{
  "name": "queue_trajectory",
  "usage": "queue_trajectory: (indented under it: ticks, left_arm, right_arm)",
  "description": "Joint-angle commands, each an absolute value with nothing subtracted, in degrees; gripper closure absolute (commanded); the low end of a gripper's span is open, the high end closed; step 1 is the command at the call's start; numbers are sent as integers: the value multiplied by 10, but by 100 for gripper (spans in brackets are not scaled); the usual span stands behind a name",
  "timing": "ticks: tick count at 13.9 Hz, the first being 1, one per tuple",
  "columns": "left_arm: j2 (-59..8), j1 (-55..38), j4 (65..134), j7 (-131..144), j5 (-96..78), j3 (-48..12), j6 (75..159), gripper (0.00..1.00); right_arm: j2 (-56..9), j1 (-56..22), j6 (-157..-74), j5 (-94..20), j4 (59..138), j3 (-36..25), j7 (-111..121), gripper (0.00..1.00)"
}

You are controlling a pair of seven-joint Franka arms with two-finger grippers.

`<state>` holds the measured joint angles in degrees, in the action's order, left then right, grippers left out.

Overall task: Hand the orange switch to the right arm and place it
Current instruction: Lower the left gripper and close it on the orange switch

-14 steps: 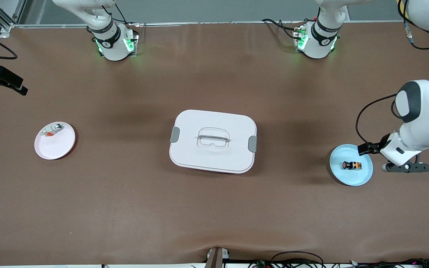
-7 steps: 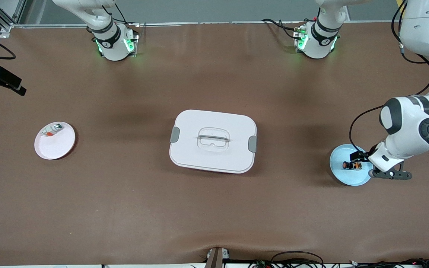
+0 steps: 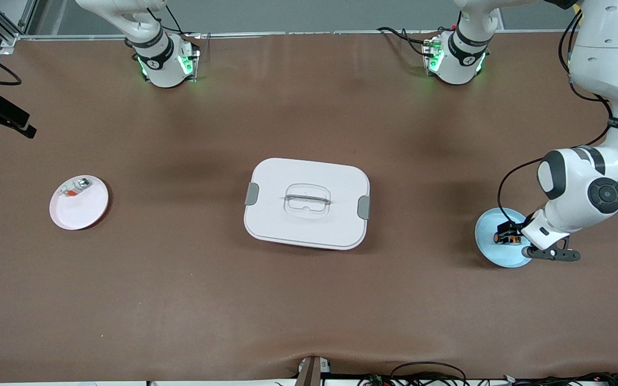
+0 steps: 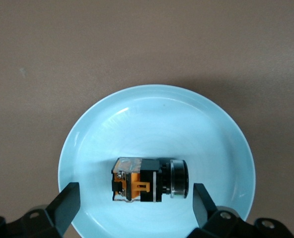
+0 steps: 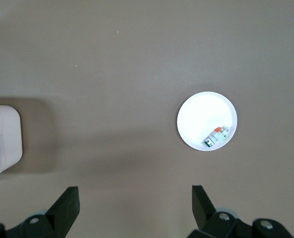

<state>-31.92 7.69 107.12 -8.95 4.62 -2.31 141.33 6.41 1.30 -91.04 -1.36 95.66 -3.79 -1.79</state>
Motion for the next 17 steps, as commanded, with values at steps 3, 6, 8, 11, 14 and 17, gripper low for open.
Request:
queue_trajectory:
  ticks: [3,6,8,11,14,17]
  left_arm:
    - [-337,83,1073,-96,50,-28,1441,0]
    - [-339,83,1073,-96,49,-28,1442,0]
    - [-346,83,1073,-96,49,-29,1443,6]
    - [-354,83,1071,-96,49,-29,1448,33]
    - [-352,80,1071,-95,48,-30,1448,78]
    - [-331,78,1070,-92,47,-33,1439,100]
  right_arm:
    - [73,17,-911,-12,950,-32,-26,0]
    - [73,18,-910,-12,951,-32,-26,0]
    - [72,18,-910,-12,951,-32,-26,0]
    - [72,18,-911,-12,951,-33,-26,0]
    - [72,19,-911,-12,951,-33,-26,0]
    - [72,19,-911,-12,951,-33,-26,0]
